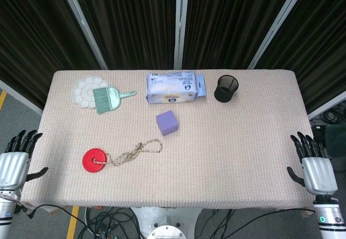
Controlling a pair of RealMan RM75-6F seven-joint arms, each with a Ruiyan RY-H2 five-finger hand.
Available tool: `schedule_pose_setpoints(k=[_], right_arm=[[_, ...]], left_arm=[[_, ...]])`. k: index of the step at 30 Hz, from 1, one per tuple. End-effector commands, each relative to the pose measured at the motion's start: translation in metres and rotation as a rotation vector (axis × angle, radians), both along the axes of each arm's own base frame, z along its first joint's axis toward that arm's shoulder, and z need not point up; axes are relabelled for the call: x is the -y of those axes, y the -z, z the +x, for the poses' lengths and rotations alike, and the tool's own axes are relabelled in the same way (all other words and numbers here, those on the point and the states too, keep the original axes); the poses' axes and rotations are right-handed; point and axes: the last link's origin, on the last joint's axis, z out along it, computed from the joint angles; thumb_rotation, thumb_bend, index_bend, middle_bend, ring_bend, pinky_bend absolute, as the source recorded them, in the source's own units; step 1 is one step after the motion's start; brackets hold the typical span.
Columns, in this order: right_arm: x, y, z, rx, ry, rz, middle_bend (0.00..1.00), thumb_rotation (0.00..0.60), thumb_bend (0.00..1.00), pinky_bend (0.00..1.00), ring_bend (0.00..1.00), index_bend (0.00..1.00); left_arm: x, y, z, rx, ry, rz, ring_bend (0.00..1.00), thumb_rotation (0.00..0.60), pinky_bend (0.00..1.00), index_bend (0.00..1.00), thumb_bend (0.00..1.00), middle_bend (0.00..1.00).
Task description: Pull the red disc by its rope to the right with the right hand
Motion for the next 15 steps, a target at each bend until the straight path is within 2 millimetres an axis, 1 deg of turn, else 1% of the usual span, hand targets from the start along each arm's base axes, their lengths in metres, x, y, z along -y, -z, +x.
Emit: schedule_pose_setpoints(k=[1, 7, 10, 13, 15], right_arm=[[0.000, 0.000, 0.000, 0.001, 0.000, -0.001, 0.00, 0.600, 0.18, 0.00, 0.00, 0.00], [0.001, 0.003, 0.003, -0.001, -0.004, 0.015, 0.00, 0.600, 0.18, 0.00, 0.00, 0.00], [0.003, 0.004, 0.008, 0.000, -0.015, 0.026, 0.00, 0.600, 0.18, 0.00, 0.00, 0.00], [0.007, 0.009, 0.018, 0.003, -0.045, 0.056, 0.00, 0.600, 0.18, 0.00, 0.00, 0.00], [0.012, 0.016, 0.030, 0.017, -0.084, 0.100, 0.00, 0.600, 0.18, 0.00, 0.00, 0.00]], left_arm=[[-0.001, 0.000, -0.001, 0.001, -0.002, 0.001, 0.01, 0.600, 0.13, 0.12, 0.00, 0.09], [0.001, -0.001, -0.001, 0.002, -0.001, -0.002, 0.01, 0.600, 0.13, 0.12, 0.00, 0.09], [0.001, -0.001, -0.001, 0.002, 0.000, -0.013, 0.01, 0.600, 0.13, 0.12, 0.00, 0.09], [0.000, -0.001, -0.001, 0.005, 0.003, -0.013, 0.01, 0.600, 0.13, 0.12, 0.00, 0.09], [0.002, -0.001, -0.001, 0.009, 0.004, -0.016, 0.01, 0.600, 0.13, 0.12, 0.00, 0.09]])
